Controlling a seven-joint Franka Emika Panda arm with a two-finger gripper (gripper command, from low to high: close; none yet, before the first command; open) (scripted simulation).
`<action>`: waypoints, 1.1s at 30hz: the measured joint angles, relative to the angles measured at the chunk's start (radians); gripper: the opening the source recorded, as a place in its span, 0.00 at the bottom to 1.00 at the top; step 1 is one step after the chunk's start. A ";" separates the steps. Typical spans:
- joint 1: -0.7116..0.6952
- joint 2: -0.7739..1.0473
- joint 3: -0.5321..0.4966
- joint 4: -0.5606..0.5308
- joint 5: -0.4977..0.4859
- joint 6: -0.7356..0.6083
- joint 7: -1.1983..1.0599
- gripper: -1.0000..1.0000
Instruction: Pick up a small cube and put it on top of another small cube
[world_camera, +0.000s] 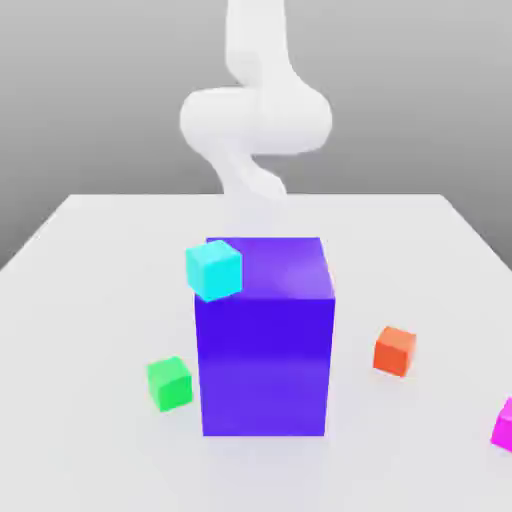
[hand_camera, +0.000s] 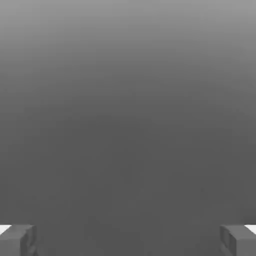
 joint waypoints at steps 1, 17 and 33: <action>0.003 0.039 0.019 -0.001 -0.010 0.011 0.002 0.50; 0.093 0.622 0.278 -0.010 -0.206 0.174 0.073 0.50; 0.329 1.188 0.303 0.008 -0.371 0.397 0.137 0.50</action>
